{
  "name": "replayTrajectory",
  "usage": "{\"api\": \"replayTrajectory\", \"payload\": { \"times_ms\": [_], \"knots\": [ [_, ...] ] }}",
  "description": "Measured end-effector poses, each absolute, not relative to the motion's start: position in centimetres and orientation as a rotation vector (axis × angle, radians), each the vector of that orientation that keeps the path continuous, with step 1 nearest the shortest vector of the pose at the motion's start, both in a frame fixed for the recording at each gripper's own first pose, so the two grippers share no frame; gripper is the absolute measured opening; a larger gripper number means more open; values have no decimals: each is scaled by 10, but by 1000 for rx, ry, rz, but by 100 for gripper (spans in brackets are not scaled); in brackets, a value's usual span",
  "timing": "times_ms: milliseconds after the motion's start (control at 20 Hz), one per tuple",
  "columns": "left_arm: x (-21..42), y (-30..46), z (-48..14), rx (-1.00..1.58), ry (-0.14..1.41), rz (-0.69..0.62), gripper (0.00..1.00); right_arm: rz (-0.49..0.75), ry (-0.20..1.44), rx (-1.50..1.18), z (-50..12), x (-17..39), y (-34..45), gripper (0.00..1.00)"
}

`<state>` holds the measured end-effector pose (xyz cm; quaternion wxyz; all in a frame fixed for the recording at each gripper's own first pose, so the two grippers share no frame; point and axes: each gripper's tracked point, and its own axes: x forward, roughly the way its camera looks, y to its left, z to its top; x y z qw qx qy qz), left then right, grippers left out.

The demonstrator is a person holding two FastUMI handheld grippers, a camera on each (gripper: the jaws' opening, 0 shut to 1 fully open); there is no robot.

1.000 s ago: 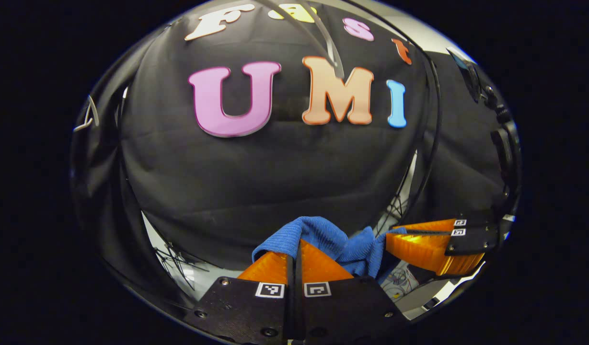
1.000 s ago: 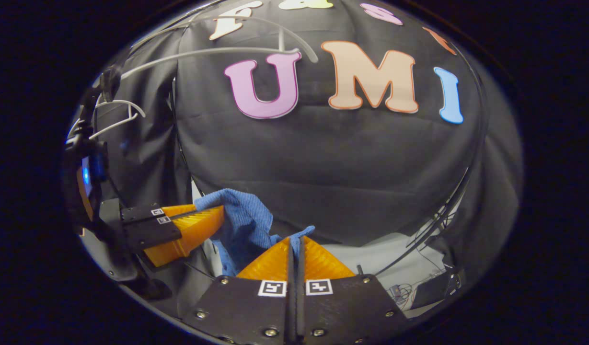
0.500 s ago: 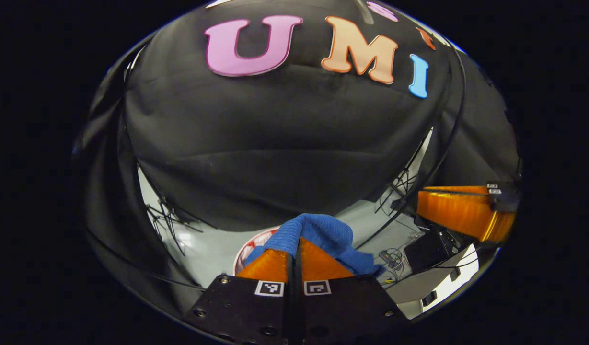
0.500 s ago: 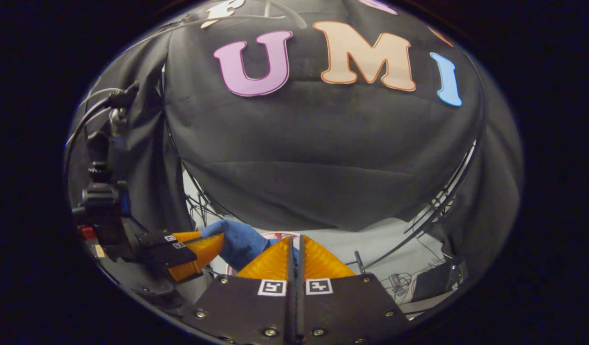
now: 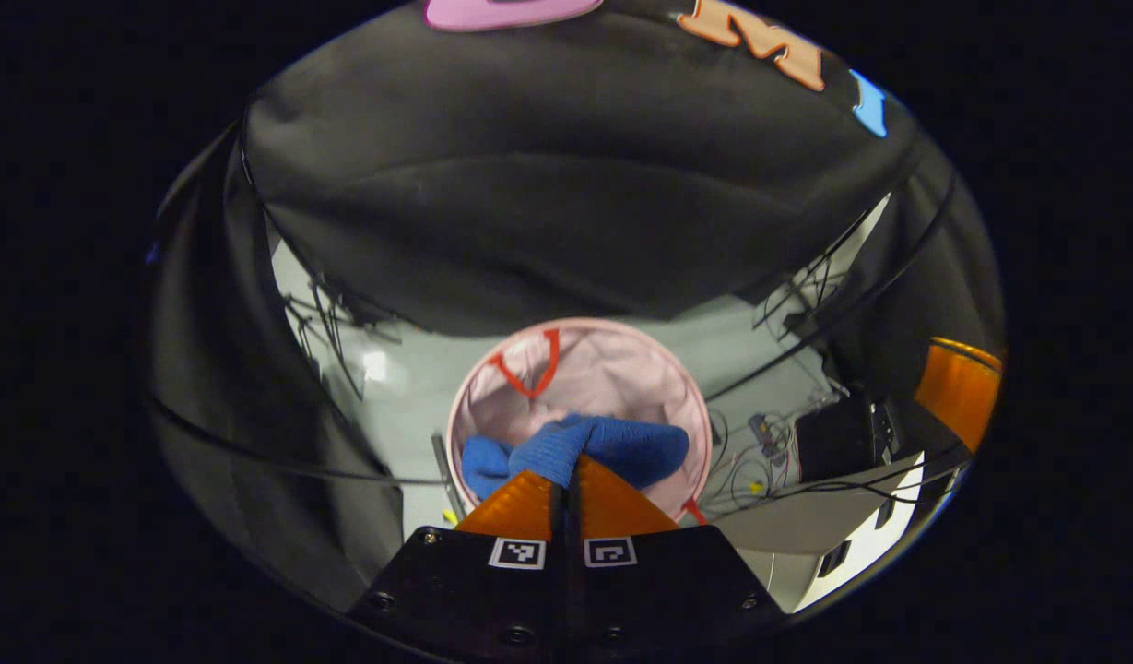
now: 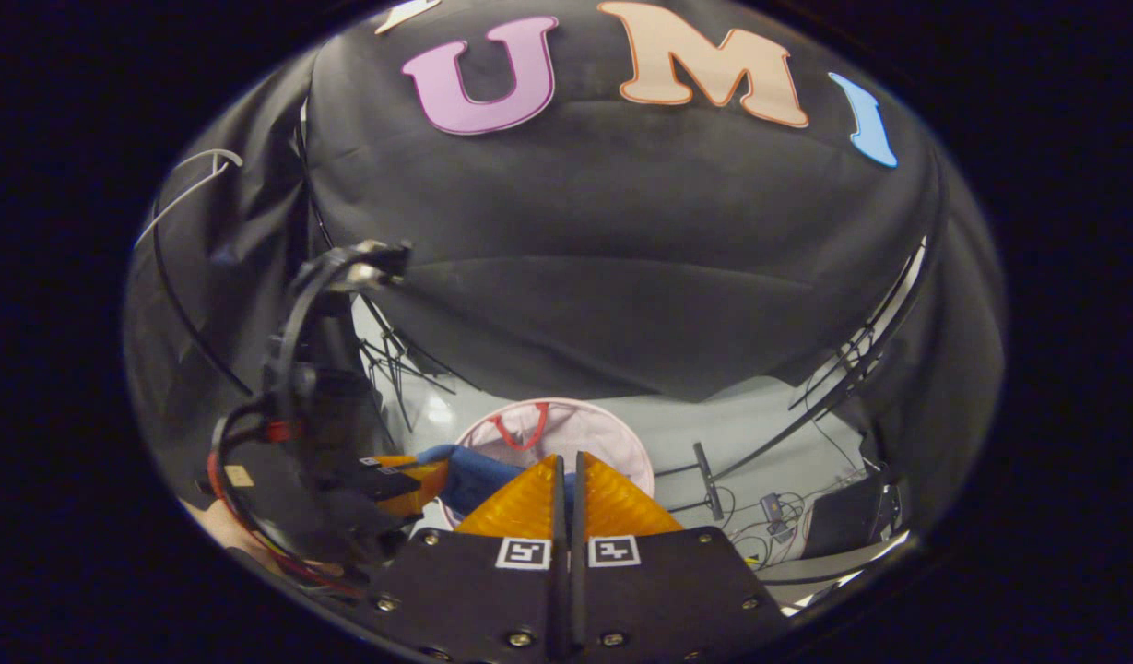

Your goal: Grasp the clothes on the hanger with both hands and then place them into the laundry hamper below.

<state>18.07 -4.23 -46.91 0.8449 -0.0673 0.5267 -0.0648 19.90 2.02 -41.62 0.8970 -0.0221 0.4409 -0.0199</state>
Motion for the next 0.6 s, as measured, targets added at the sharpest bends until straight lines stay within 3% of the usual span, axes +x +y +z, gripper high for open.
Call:
{"api": "replayTrajectory", "payload": {
  "times_ms": [100, 200, 300, 550, 600],
  "knots": [
    [171, -43, -480, -183, 1180, -116, 2, -50, 954, -74, -427, 190, 19, 1],
    [181, -38, -476, -195, 1164, -107, 6, -36, 997, -88, -439, 179, 22, 1],
    [188, -39, -465, -176, 1127, -114, 2, -40, 1030, -83, -450, 175, 21, 1],
    [183, -14, -442, -118, 1121, -77, 16, -64, 1079, -59, -457, 167, 24, 4],
    [180, -7, -435, -101, 1124, -73, 24, -54, 1080, -55, -455, 167, 31, 12]
  ]
}}
